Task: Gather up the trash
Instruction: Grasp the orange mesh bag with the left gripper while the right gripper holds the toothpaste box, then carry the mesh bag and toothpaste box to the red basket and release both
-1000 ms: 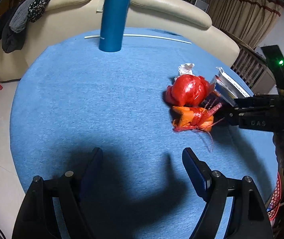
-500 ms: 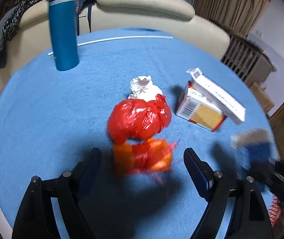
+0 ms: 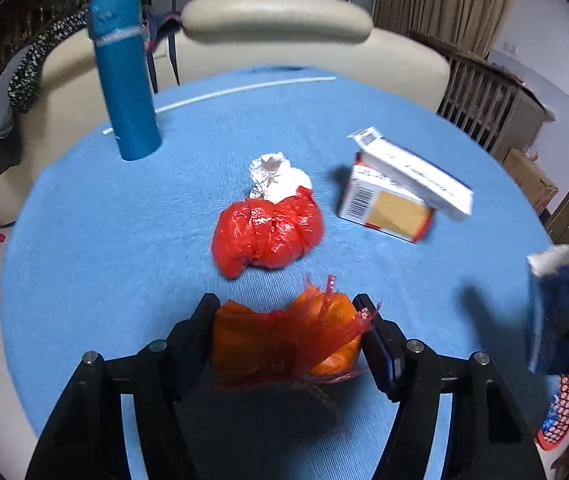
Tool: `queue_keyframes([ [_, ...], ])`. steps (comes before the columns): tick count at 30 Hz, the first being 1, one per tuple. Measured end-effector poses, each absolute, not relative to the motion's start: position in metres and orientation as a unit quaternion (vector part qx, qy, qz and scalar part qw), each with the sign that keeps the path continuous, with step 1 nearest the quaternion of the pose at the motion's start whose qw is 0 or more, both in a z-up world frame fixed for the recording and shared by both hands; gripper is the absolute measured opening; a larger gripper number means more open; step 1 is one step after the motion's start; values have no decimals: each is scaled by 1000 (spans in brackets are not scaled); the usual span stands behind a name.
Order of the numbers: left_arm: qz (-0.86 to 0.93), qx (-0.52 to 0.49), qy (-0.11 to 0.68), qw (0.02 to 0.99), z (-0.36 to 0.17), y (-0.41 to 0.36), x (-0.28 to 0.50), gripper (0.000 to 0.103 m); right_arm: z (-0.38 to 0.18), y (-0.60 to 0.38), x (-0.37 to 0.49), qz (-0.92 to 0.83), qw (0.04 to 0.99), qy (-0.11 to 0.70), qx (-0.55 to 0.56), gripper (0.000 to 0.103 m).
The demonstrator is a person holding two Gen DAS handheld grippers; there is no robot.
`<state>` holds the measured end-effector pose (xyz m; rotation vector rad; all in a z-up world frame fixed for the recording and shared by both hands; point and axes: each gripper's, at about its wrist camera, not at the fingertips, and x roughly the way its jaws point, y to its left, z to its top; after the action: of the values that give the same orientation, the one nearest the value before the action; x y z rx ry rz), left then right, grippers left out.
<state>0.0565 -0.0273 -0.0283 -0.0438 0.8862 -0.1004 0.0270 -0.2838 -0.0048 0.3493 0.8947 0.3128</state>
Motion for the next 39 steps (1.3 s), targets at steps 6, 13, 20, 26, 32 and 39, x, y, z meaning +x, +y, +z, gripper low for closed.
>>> queue_keyframes([
  [6, -61, -24, 412, 909, -12, -37, 11, 69, -3, -292, -1, 136, 878, 414, 200, 50],
  [13, -97, -10, 378, 921, 17, -66, -23, 69, 8, -322, -47, 113, 883, 378, 254, 50],
  [20, -130, 17, 338, 932, 45, -91, -49, 69, 20, -362, -77, 84, 890, 338, 295, 50],
  [26, -156, 35, 346, 925, 42, -125, -48, 69, 16, -386, -93, 38, 896, 340, 283, 50],
  [32, -200, 61, 362, 908, 34, -176, -50, 69, 5, -419, -114, -6, 895, 344, 283, 50],
  [39, -259, 90, 378, 884, 29, -245, -58, 69, -10, -476, -139, -70, 889, 350, 286, 50],
])
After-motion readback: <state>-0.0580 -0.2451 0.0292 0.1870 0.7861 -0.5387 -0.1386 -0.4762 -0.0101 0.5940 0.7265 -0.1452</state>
